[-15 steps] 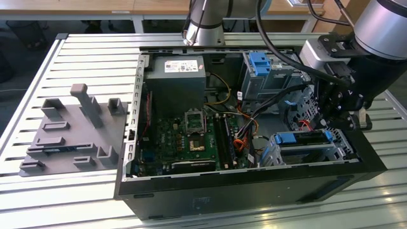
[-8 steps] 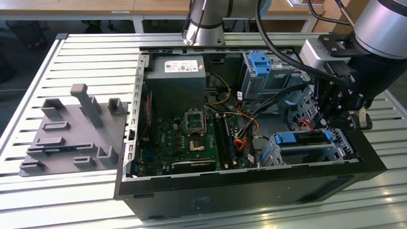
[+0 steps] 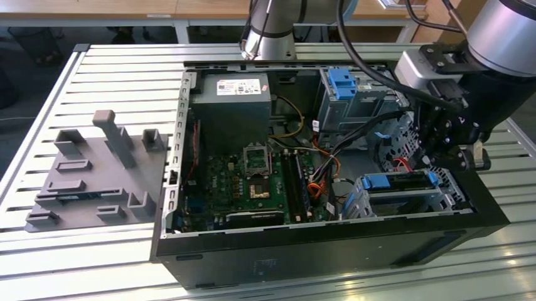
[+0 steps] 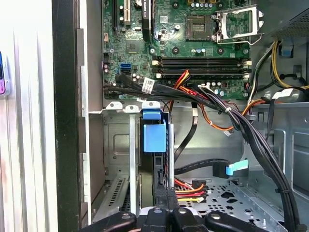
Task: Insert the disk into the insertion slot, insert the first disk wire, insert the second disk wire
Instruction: 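Insert the second disk wire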
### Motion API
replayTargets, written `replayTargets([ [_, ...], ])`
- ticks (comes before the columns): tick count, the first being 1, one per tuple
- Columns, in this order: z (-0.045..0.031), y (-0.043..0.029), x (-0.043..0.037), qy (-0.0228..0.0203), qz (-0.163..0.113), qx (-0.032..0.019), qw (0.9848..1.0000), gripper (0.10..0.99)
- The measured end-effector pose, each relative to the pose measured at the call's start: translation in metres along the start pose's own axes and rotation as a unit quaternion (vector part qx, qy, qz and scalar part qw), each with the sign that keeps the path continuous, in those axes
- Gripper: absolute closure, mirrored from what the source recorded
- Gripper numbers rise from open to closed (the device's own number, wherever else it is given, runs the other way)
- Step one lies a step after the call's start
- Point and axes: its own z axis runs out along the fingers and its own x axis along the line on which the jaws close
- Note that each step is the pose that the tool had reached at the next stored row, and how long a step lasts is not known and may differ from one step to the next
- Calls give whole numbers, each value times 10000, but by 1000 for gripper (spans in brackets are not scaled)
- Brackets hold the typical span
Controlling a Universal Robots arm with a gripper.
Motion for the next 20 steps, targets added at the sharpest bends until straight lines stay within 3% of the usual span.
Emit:
replayTargets([
  [20, -55, -2, -2, 0, 0, 0, 10000, 980],
])
